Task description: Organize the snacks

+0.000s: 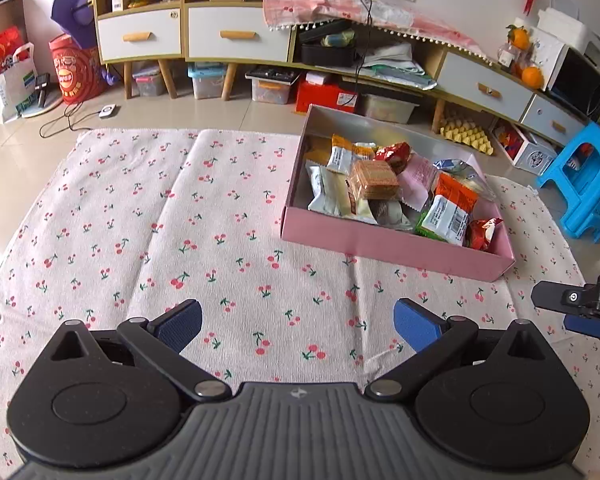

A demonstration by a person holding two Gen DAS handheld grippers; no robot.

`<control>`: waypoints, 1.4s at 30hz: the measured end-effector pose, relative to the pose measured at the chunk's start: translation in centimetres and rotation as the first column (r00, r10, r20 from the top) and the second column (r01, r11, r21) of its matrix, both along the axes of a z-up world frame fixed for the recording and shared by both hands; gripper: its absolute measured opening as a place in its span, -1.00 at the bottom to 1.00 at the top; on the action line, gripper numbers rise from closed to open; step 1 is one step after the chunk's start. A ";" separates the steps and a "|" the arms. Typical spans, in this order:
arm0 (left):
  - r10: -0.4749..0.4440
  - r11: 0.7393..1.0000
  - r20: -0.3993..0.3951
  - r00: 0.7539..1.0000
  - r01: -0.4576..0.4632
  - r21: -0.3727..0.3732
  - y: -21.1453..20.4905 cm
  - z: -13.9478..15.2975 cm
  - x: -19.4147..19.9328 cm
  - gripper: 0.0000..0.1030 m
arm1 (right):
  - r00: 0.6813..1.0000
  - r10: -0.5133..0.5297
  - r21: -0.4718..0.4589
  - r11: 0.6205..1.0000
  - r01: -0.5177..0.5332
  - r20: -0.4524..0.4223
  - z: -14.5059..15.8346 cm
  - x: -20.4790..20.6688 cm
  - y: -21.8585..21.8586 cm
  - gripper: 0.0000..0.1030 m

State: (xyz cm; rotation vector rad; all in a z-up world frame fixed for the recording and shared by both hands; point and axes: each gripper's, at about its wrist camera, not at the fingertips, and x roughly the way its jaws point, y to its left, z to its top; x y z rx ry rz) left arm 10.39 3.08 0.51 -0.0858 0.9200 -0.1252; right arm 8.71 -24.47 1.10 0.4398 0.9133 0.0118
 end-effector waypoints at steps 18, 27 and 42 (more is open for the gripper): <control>-0.021 0.994 0.017 1.000 0.019 0.111 -0.8 0.7 -3.6 0.99 | 0.996 0.092 -0.211 0.974 -0.087 0.013 0.4 -3.5 4.8 0.79; -0.004 0.993 0.024 1.000 0.001 0.118 -1.5 1.0 -4.5 0.99 | 0.994 0.105 -0.259 0.961 -0.094 0.029 1.3 -4.1 5.6 0.80; -0.001 0.987 0.031 1.000 -0.004 0.159 -2.1 1.0 -5.0 0.99 | 0.993 0.115 -0.289 0.952 -0.103 0.025 1.1 -4.3 5.9 0.81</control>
